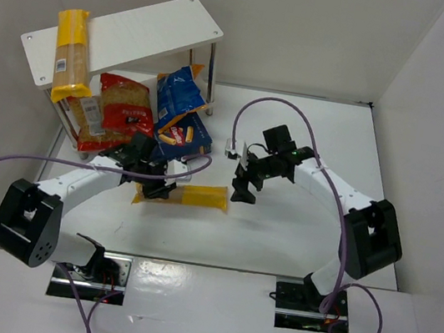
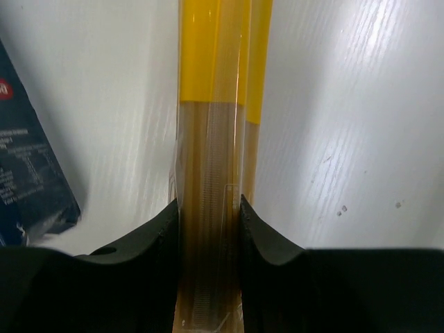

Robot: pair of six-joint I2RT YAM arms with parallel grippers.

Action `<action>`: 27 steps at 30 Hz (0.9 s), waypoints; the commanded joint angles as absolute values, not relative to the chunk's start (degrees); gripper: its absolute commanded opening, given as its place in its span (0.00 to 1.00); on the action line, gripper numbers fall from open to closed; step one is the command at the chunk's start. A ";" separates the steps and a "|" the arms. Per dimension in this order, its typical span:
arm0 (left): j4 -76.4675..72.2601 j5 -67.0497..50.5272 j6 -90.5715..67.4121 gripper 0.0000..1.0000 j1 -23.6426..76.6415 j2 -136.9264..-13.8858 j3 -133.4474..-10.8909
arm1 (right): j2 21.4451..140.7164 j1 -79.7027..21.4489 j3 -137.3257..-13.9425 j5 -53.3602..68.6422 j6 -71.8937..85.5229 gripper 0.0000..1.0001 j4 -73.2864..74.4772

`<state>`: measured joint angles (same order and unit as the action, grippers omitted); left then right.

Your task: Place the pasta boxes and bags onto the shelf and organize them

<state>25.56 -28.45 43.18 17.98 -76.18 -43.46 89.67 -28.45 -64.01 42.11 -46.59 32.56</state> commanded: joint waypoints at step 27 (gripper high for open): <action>13.62 -35.24 36.39 0.00 22.50 -74.27 -48.25 | 101.07 -30.76 -73.83 50.36 -47.29 1.00 29.97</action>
<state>18.57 -30.44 37.04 22.00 -76.18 -44.91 99.81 -29.32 -70.74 47.92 -47.42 32.10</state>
